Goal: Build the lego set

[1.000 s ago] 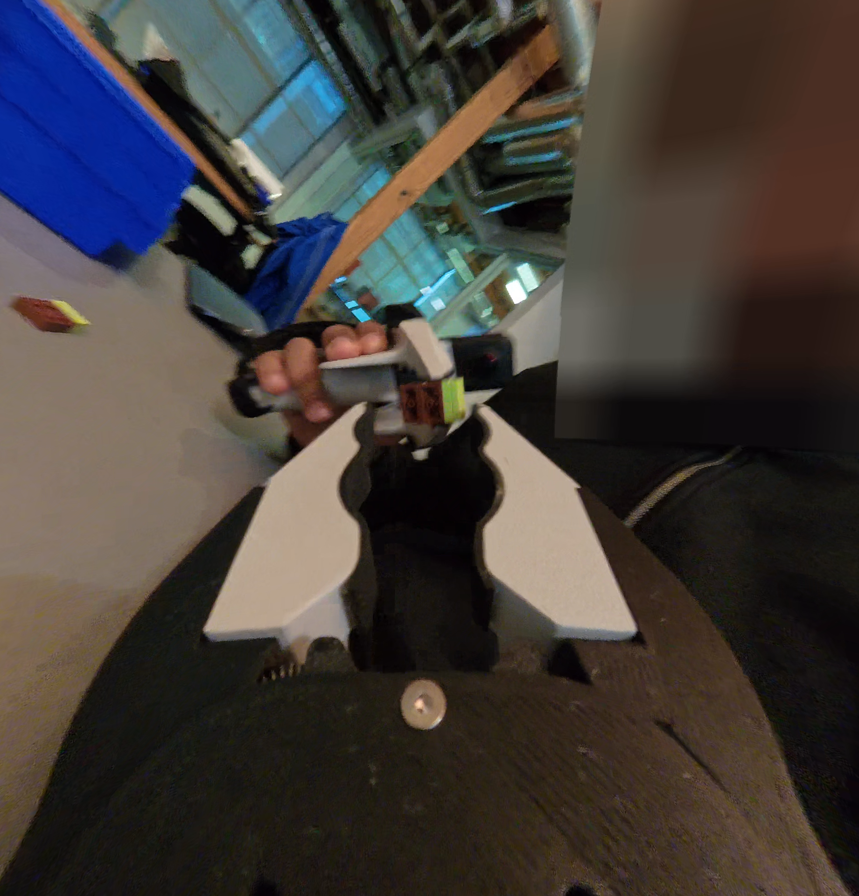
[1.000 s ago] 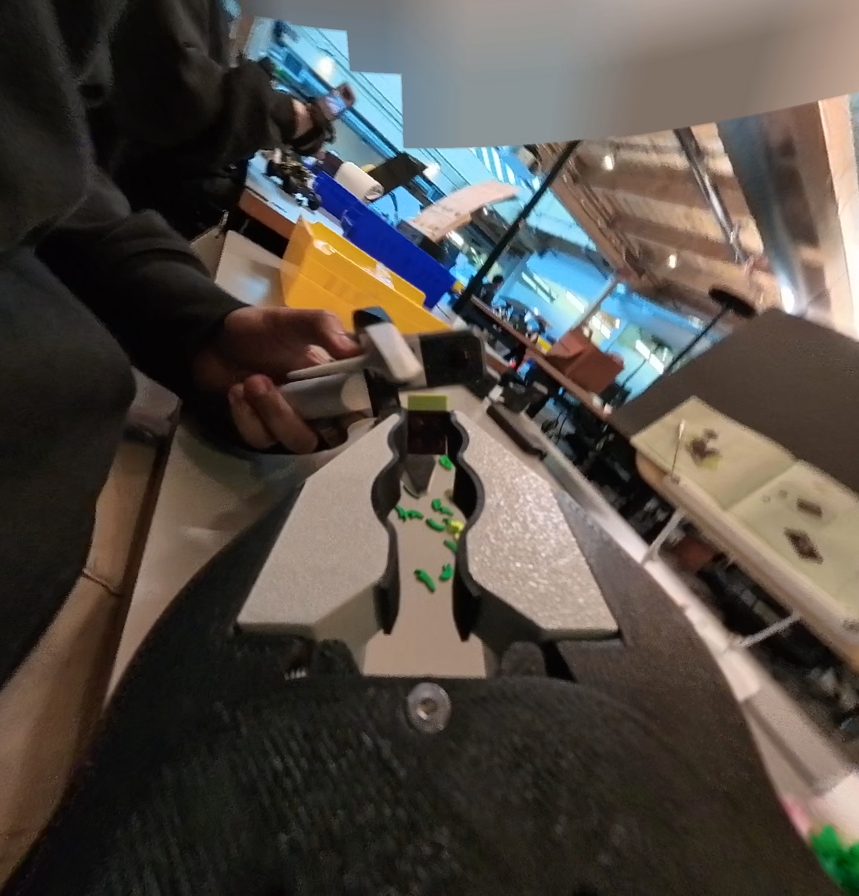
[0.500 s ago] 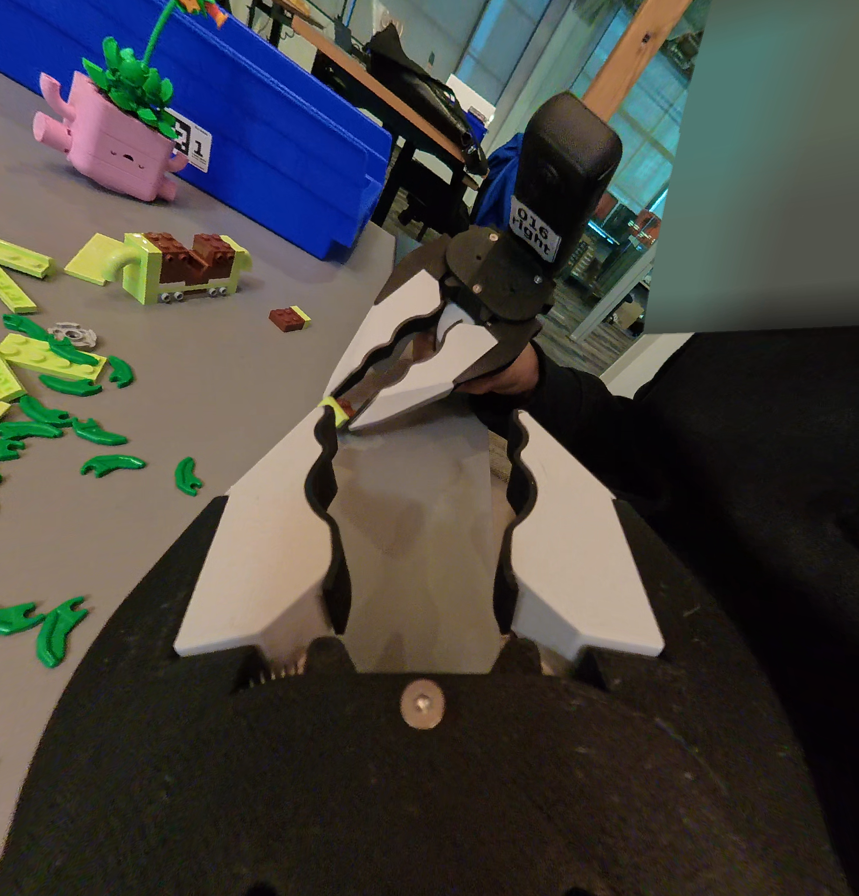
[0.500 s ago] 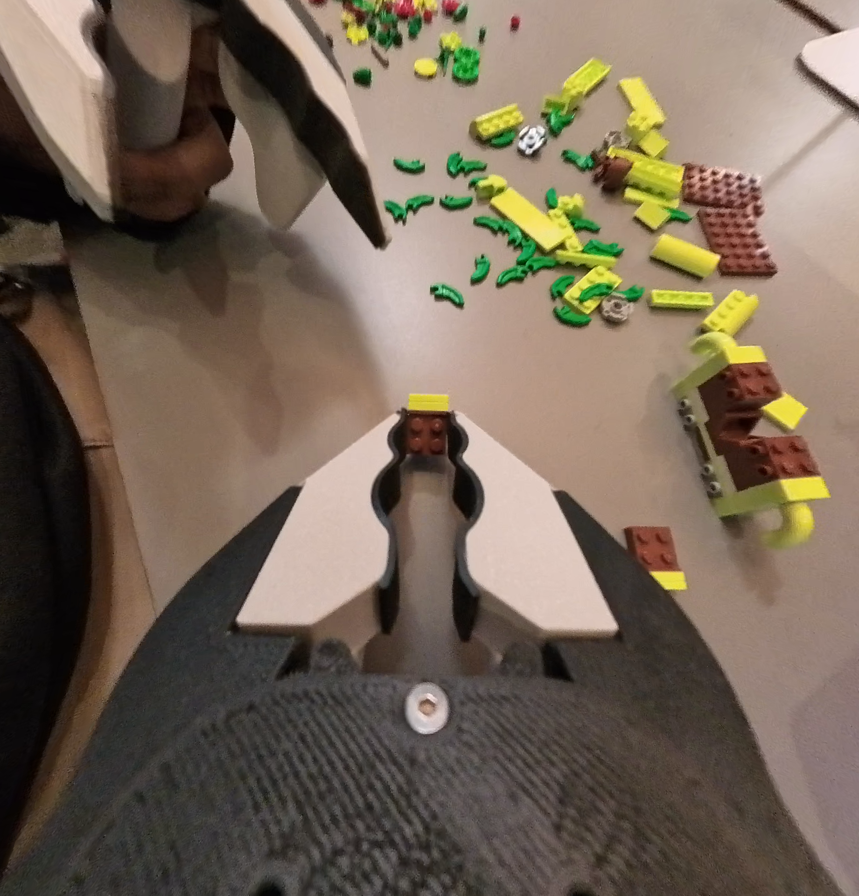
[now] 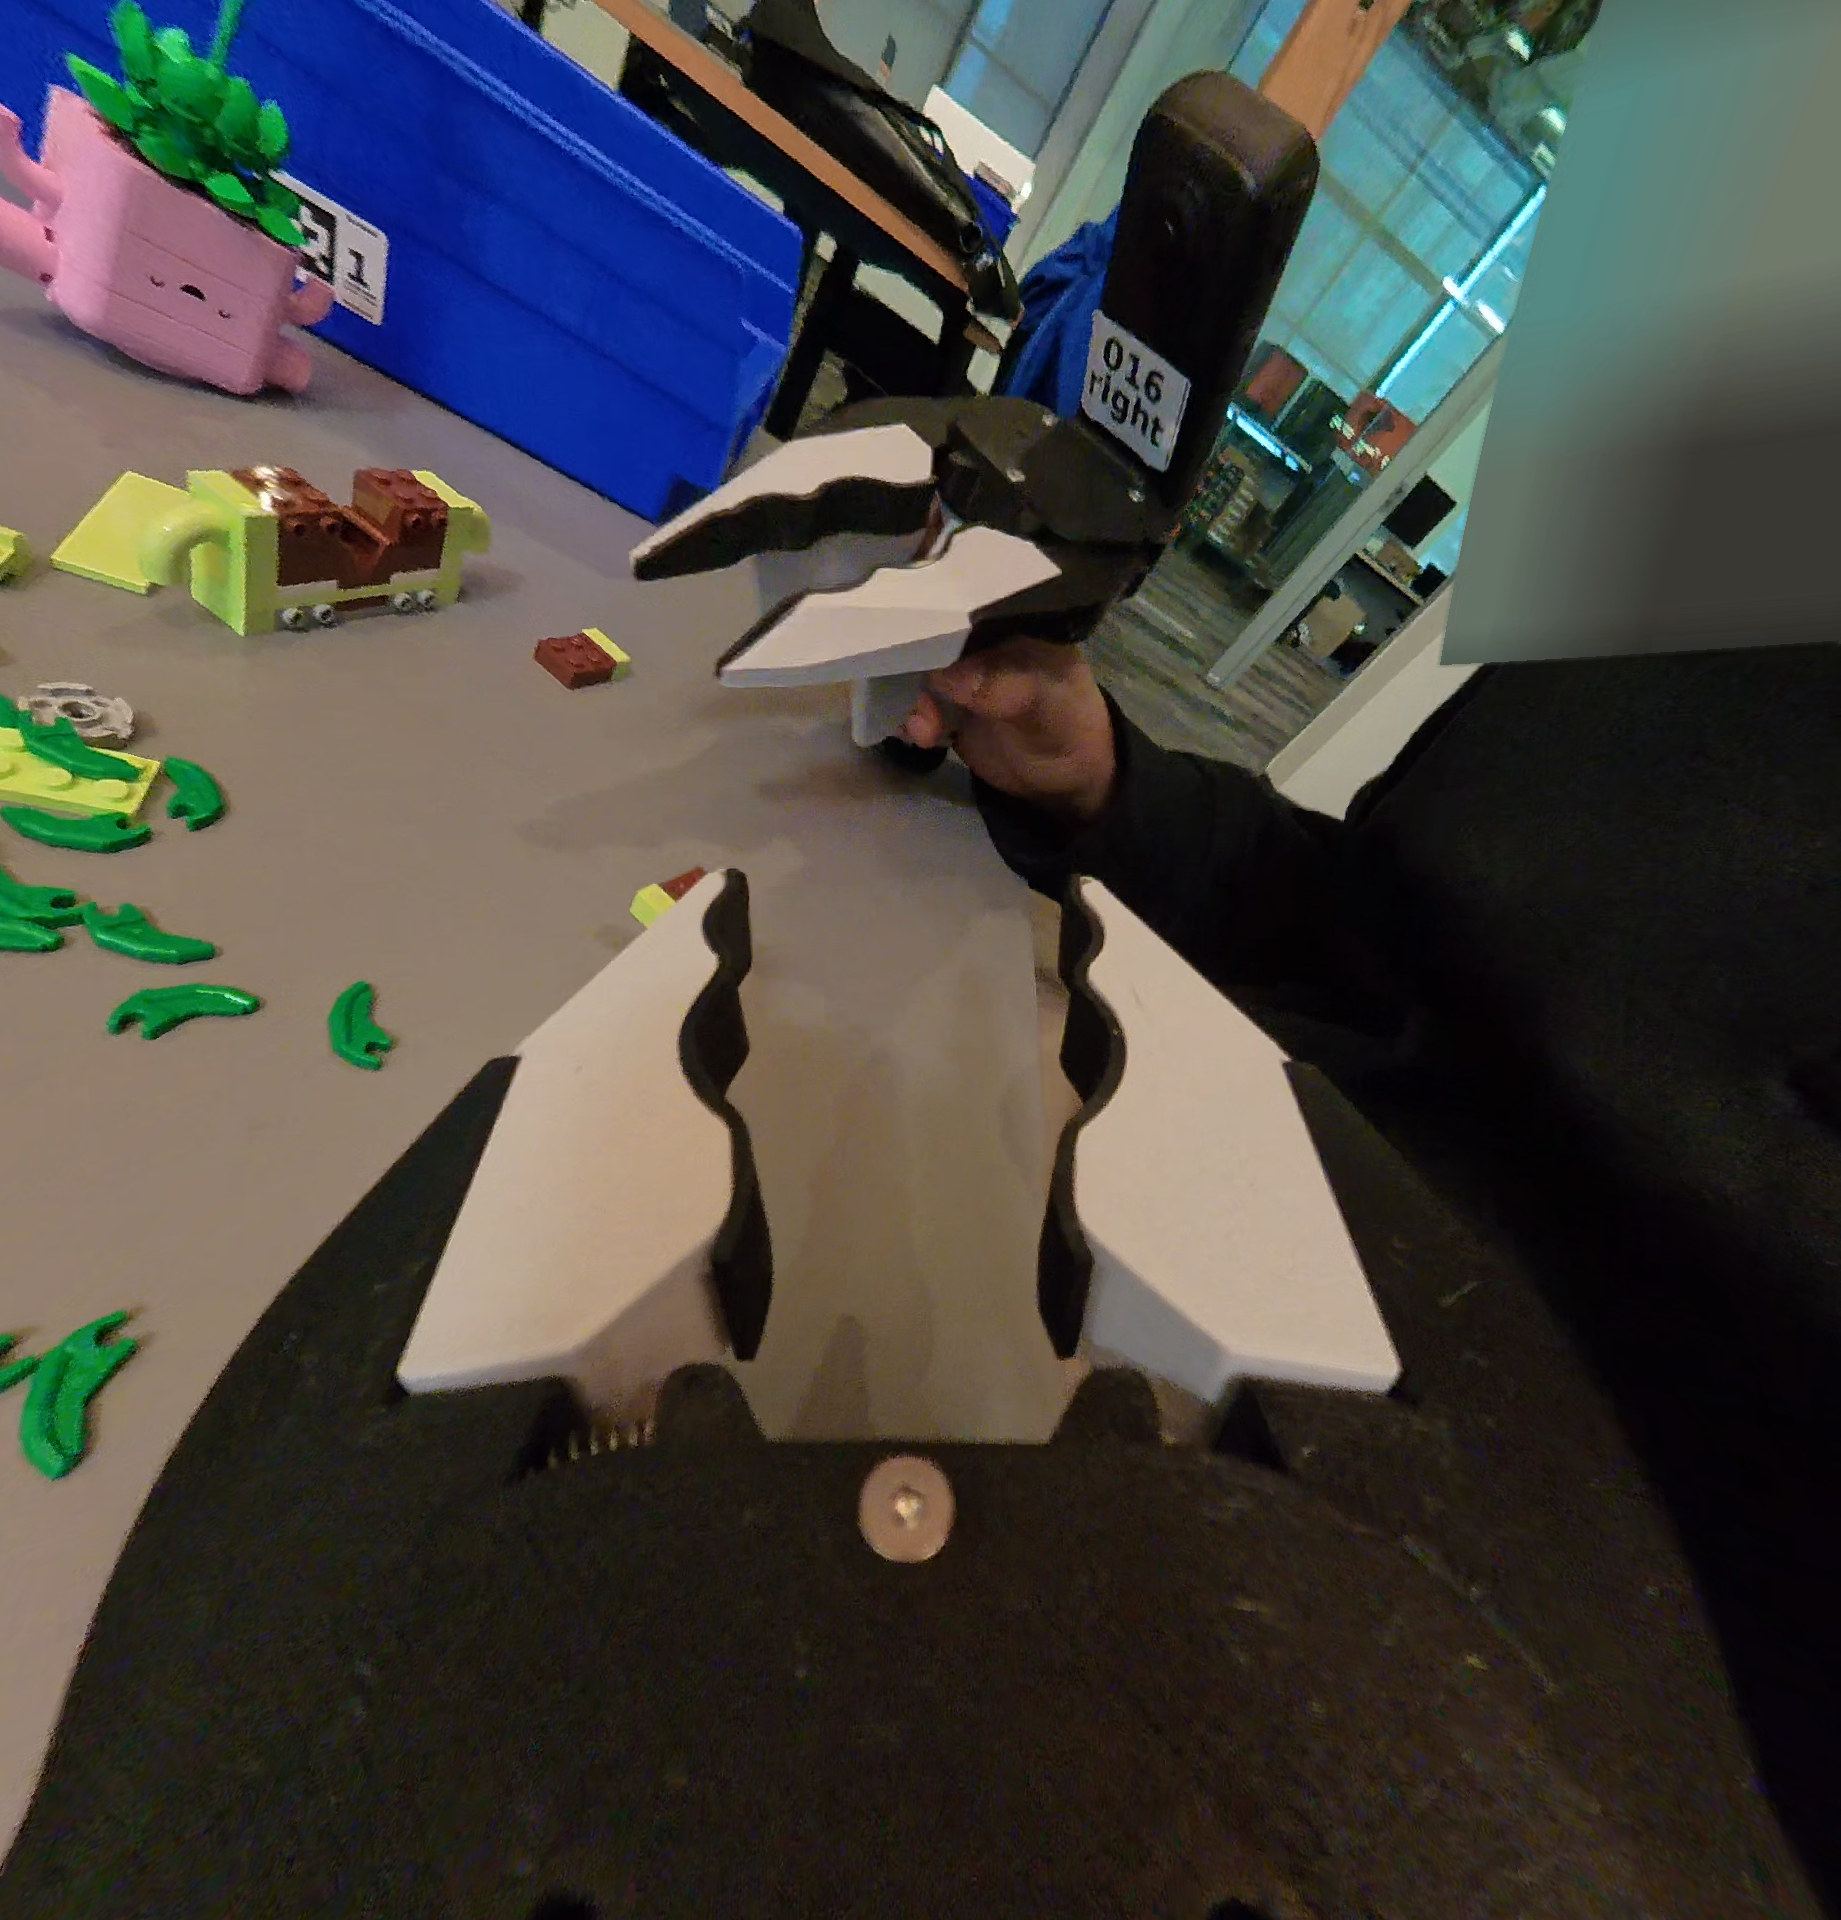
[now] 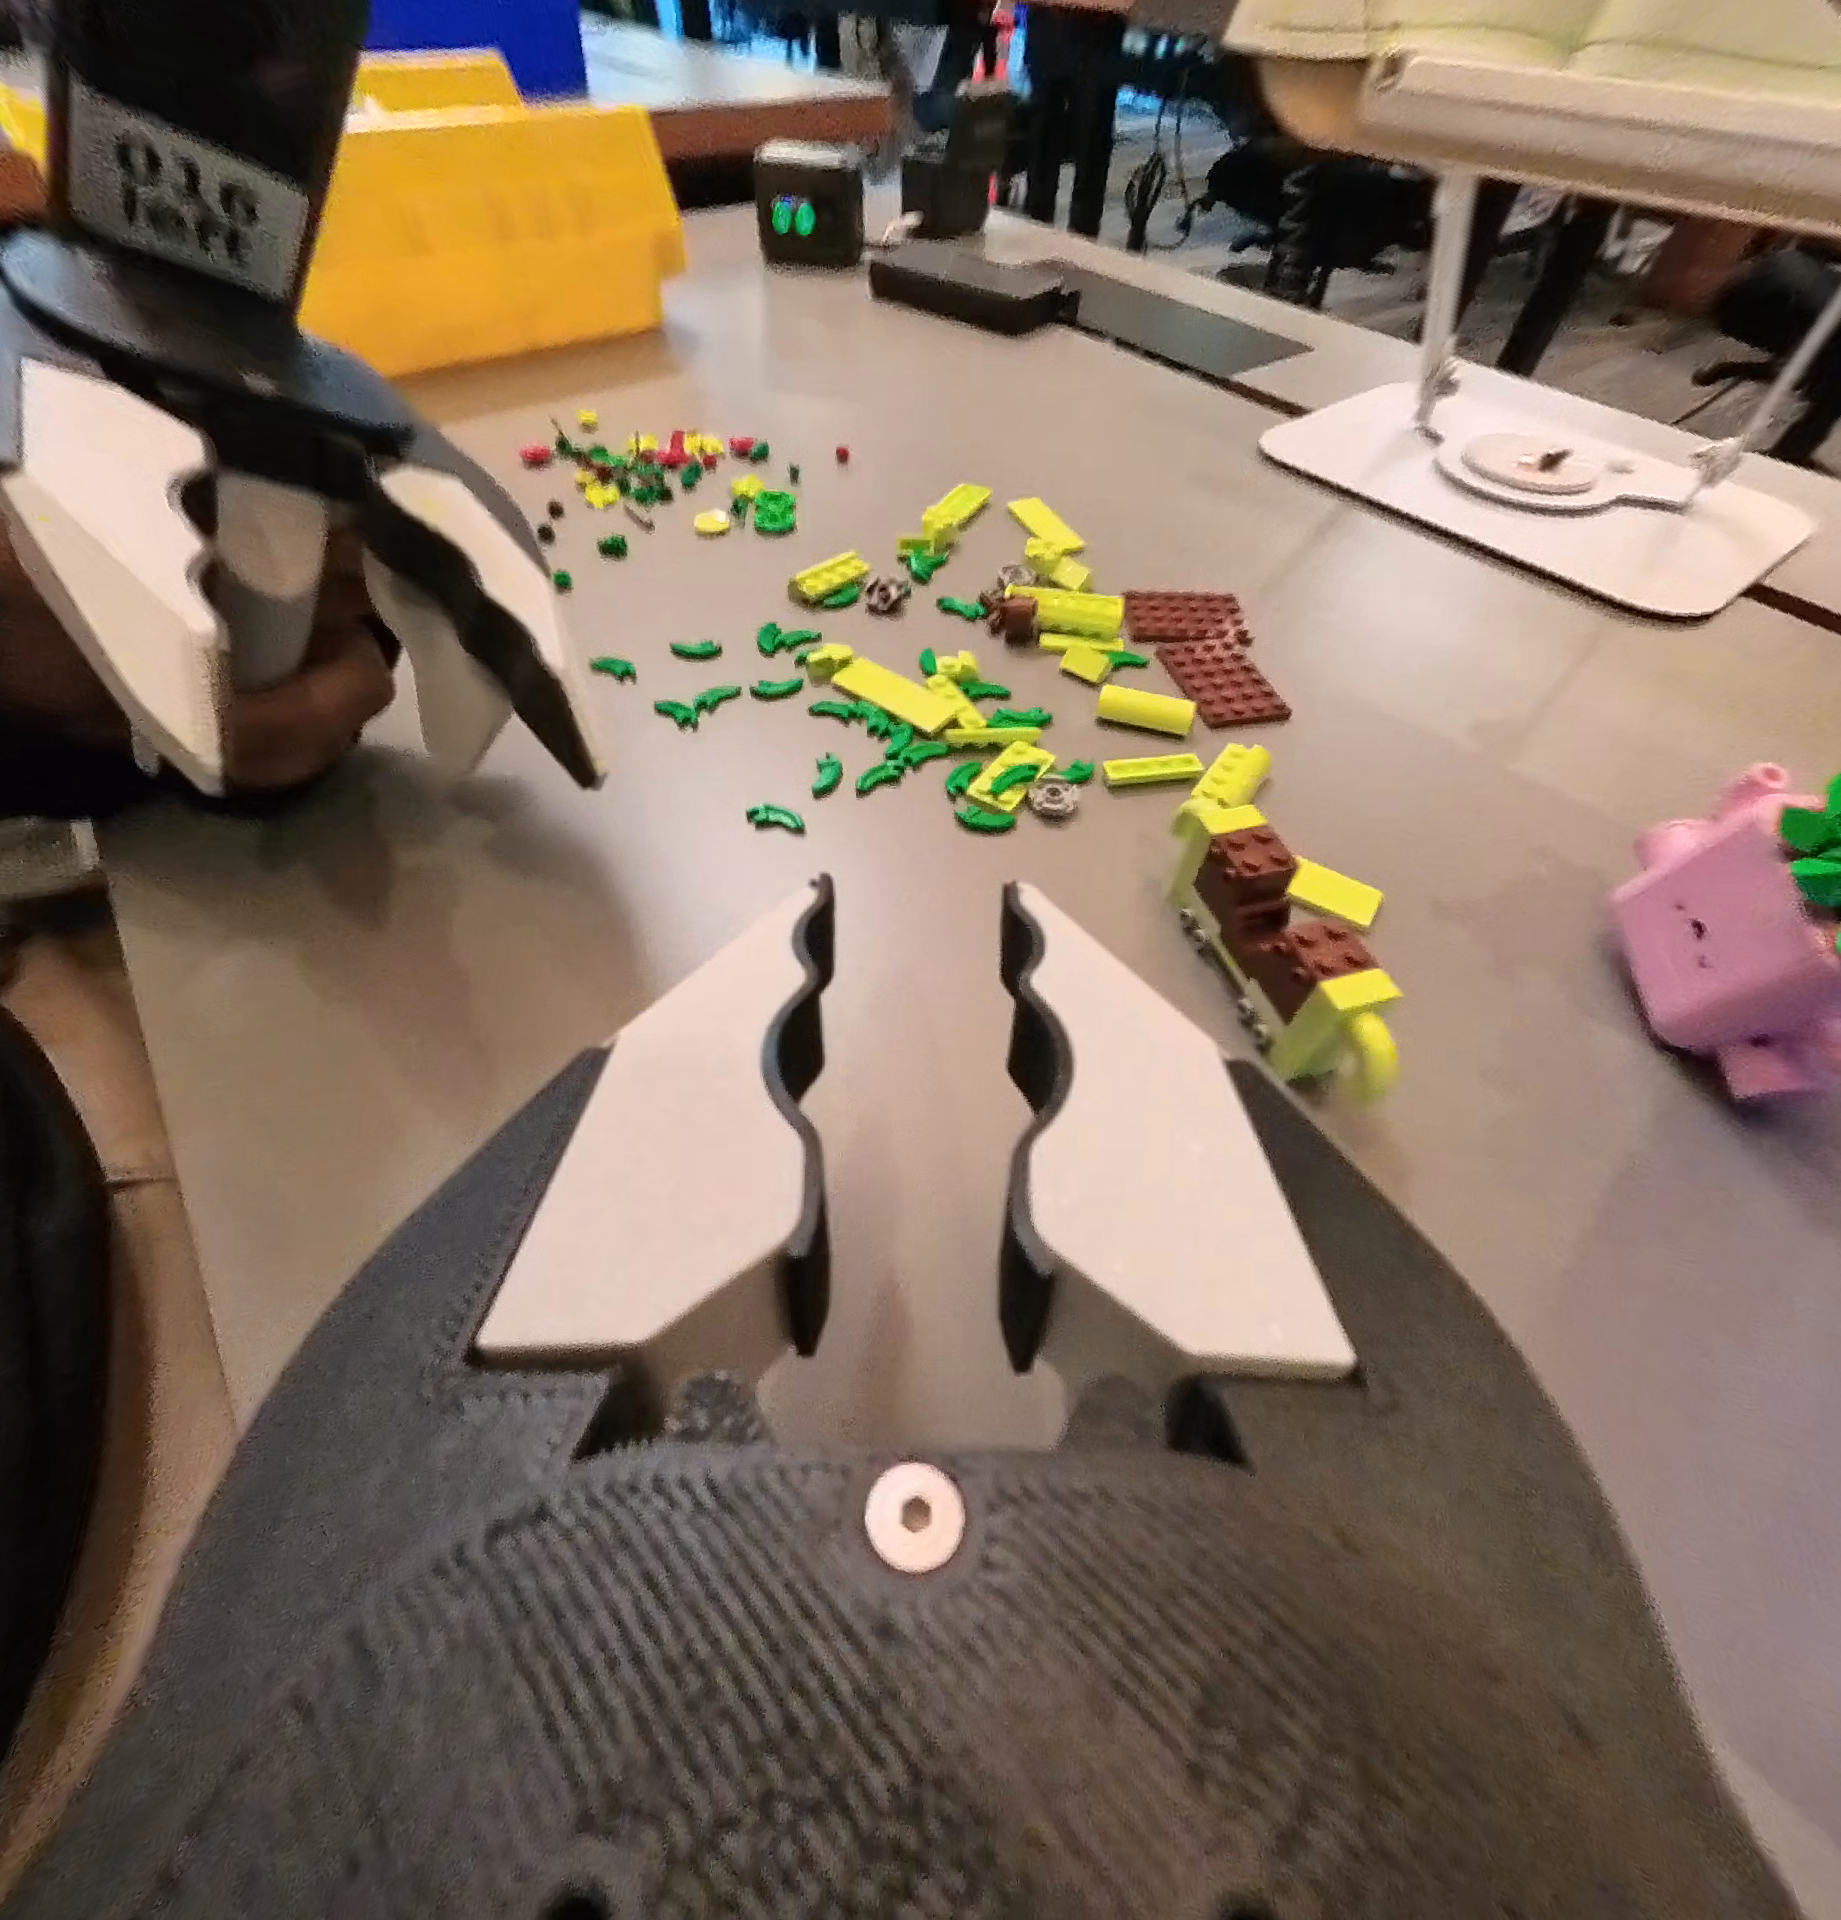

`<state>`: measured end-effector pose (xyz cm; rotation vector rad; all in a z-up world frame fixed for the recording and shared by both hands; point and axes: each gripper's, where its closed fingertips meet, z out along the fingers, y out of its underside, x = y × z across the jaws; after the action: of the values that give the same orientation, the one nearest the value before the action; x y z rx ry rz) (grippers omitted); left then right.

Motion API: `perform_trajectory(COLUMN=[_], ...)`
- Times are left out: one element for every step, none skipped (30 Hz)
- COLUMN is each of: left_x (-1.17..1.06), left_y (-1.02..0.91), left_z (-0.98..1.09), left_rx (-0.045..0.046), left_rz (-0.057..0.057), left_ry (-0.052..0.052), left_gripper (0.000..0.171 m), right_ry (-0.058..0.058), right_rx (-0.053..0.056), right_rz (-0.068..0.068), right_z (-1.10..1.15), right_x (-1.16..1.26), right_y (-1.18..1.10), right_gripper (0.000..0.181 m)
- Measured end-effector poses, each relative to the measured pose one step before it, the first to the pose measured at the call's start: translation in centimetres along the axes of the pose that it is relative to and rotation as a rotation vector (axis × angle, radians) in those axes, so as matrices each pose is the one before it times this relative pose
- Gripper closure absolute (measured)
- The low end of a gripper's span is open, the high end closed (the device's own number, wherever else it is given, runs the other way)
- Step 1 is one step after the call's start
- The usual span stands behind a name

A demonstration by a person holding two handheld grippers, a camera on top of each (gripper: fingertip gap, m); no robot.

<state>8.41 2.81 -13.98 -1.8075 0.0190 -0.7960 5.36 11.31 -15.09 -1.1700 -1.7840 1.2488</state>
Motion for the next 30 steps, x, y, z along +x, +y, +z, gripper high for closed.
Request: perform_trajectory(left_x=[0.034,-0.011,0.032,0.095,0.090,0.029,-0.003,0.004,-0.018,-0.014,-0.012,0.030,0.042,0.065,0.063,0.036,0.024,0.031,0.040,0.029,0.036,0.017,0.022,0.008,0.001,-0.012,-0.033,-0.042,-0.048,-0.046], left_y=[0.279,0.334,0.344,0.306,0.224,0.131,0.035,-0.004,-0.026,-0.049,-0.069,-0.045,-0.031,-0.026,-0.009,0.004,0.022,0.016,0.032,0.052,0.054,0.062,0.061,0.037,0.003,-0.022,-0.037,-0.041,-0.029,-0.029], left_z=[0.240,0.288,0.299,0.281,0.237,0.170,0.097,0.068,0.017,0.000,-0.023,-0.021,-0.015,-0.035,-0.012,0.011,0.009,0.016,0.027,0.047,0.044,0.058,0.046,0.035,0.004,-0.024,-0.028,-0.045,-0.026,-0.020], left_rx=[-0.02265,-0.02670,-0.02822,-0.02537,-0.01952,-0.01241,-0.00544,-0.00164,0.00068,0.00345,0.00405,0.00306,0.00240,0.00217,0.00127,-0.00037,-0.00150,-0.00194,-0.00267,-0.00391,-0.00460,-0.00525,-0.00503,-0.00333,-0.00058,0.00221,0.00355,0.00338,0.00259,0.00227], left_rz=[0.0079,0.0074,0.0082,0.0102,0.0117,0.0116,0.0104,0.0072,0.0035,0.0007,-0.0008,-0.0012,0.0001,0.0030,0.0045,0.0045,0.0045,0.0052,0.0062,0.0068,0.0072,0.0056,0.0032,0.0013,0.0001,-0.0010,-0.0023,-0.0041,-0.0054,-0.0052], left_ry=[-0.0030,-0.0070,-0.0033,-0.0001,-0.0009,-0.0055,-0.0070,-0.0043,-0.0028,-0.0009,0.0014,0.0039,0.0042,0.0030,0.0015,-0.0008,-0.0021,-0.0018,-0.0025,-0.0032,-0.0035,-0.0030,-0.0019,-0.0005,0.0004,-0.0005,-0.0006,-0.0003,0.0006,0.0011], left_gripper=[0.114,0.114,0.114,0.114,0.114,0.114,0.114,0.114,0.114,0.114,0.114,0.115,0.116,0.118,0.120,0.120,0.120,0.120,0.120,0.120,0.120,0.120,0.120,0.120,0.120,0.120,0.120,0.120,0.120,0.120], right_ry=[-0.0015,0.0032,0.0054,0.0051,0.0067,0.0082,0.0080,0.0043,0.0015,-0.0002,-0.0018,-0.0021,-0.0017,-0.0022,-0.0028,-0.0008,0.0006,0.0003,0.0013,0.0024,0.0024,0.0020,0.0032,0.0041,0.0052,0.0072,0.0111,0.0184,0.0208,0.0179], right_rx=[-0.0298,-0.0336,-0.0326,-0.0268,-0.0181,-0.0096,-0.0020,0.0021,0.0034,0.0047,0.0054,0.0053,0.0053,0.0051,0.0048,0.0044,0.0033,0.0009,-0.0006,-0.0011,-0.0016,-0.0021,-0.0016,-0.0001,0.0013,0.0023,0.0031,0.0049,0.0081,0.0135], right_rz=[-0.0265,-0.0294,-0.0301,-0.0295,-0.0278,-0.0250,-0.0200,-0.0136,-0.0060,0.0006,0.0048,0.0070,0.0072,0.0063,0.0048,0.0031,0.0019,0.0012,0.0002,-0.0015,-0.0026,-0.0032,-0.0037,-0.0040,-0.0036,-0.0020,0.0013,0.0068,0.0097,0.0062], right_z=[0.338,0.381,0.375,0.308,0.212,0.140,0.048,0.005,-0.038,-0.051,-0.050,-0.056,-0.052,-0.058,-0.040,-0.031,-0.018,-0.004,0.004,0.014,0.011,0.020,0.010,-0.001,-0.012,-0.032,-0.036,-0.066,-0.099,-0.133], right_x=[-0.282,-0.257,-0.231,-0.237,-0.196,-0.137,-0.102,-0.078,-0.049,0.005,0.033,0.046,0.047,0.049,0.011,0.047,0.035,0.016,0.022,0.020,-0.004,-0.002,0.001,0.009,0.022,0.065,0.148,0.302,0.352,0.362], right_y=[0.378,0.423,0.397,0.321,0.208,0.091,0.008,-0.046,-0.044,-0.053,-0.064,-0.065,-0.057,-0.064,-0.057,-0.059,-0.040,-0.015,0.006,0.011,0.011,0.023,0.018,-0.005,-0.015,-0.032,-0.038,-0.067,-0.099,-0.174], right_gripper=[0.155,0.154,0.152,0.152,0.152,0.152,0.152,0.153,0.153,0.153,0.154,0.154,0.155,0.156,0.158,0.159,0.160,0.161,0.161,0.161,0.161,0.160,0.160,0.160,0.160,0.160,0.158,0.156,0.152,0.148])
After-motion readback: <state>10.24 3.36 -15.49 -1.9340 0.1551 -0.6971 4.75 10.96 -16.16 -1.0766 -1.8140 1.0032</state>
